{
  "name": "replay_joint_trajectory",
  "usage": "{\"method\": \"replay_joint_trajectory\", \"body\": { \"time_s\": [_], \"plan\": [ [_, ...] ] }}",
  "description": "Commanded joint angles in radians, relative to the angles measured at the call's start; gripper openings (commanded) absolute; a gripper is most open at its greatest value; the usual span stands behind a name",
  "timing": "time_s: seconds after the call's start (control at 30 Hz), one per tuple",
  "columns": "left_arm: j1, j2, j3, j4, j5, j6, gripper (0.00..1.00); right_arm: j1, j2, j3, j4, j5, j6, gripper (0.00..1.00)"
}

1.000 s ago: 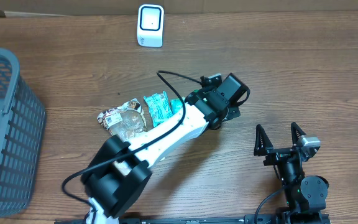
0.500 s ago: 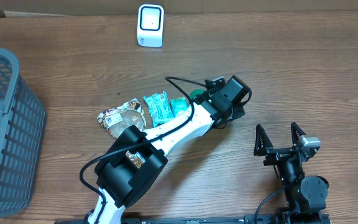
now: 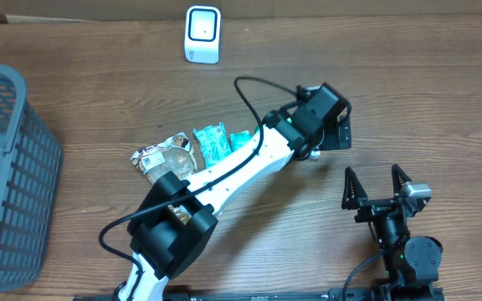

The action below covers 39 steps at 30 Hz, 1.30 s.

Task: Scan the item barcode
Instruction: 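Set the orange pack down right of the jar and withdraw left gripper, then reach the right gripper toward the orange tissue pack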

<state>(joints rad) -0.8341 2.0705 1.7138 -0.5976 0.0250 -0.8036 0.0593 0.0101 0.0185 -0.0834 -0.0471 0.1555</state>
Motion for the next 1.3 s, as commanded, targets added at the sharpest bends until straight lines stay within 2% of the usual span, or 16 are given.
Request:
{"method": "replay_joint_trajectory", "body": {
  "time_s": [0.0, 0.07, 0.2, 0.43, 0.6, 0.9, 1.03, 1.13, 1.27],
  "plan": [
    [0.026, -0.089, 0.131, -0.099, -0.028, 0.371, 1.0, -0.002, -0.007, -0.01, 0.003, 0.004, -0.007, 1.0],
    [0.047, -0.123, 0.177, -0.178, -0.069, 0.472, 1.0, -0.002, -0.007, -0.01, 0.003, 0.003, -0.007, 1.0],
    [0.116, -0.201, 0.226, -0.34, -0.166, 0.546, 1.0, -0.002, -0.007, -0.01, 0.003, 0.004, -0.007, 1.0],
    [0.315, -0.297, 0.229, -0.564, -0.177, 0.508, 1.0, -0.002, -0.007, -0.01, 0.003, 0.004, -0.007, 1.0],
    [0.508, -0.307, 0.229, -0.684, -0.119, 0.5, 1.0, -0.002, -0.007, -0.01, 0.003, 0.003, -0.007, 1.0],
    [0.84, -0.306, 0.227, -0.766, 0.002, 0.501, 1.0, -0.002, -0.007, -0.01, 0.003, 0.004, -0.007, 1.0],
    [0.893, -0.306, 0.227, -0.79, 0.002, 0.526, 1.0, -0.002, -0.007, -0.01, 0.003, -0.001, 0.002, 1.0],
    [0.927, -0.306, 0.227, -0.8, 0.001, 0.565, 1.0, -0.002, -0.007, -0.01, 0.003, -0.009, 0.117, 1.0],
    [0.955, -0.305, 0.226, -0.8, 0.018, 0.565, 0.99, -0.002, -0.007, -0.01, 0.003, -0.012, 0.137, 1.0]
  ]
}}
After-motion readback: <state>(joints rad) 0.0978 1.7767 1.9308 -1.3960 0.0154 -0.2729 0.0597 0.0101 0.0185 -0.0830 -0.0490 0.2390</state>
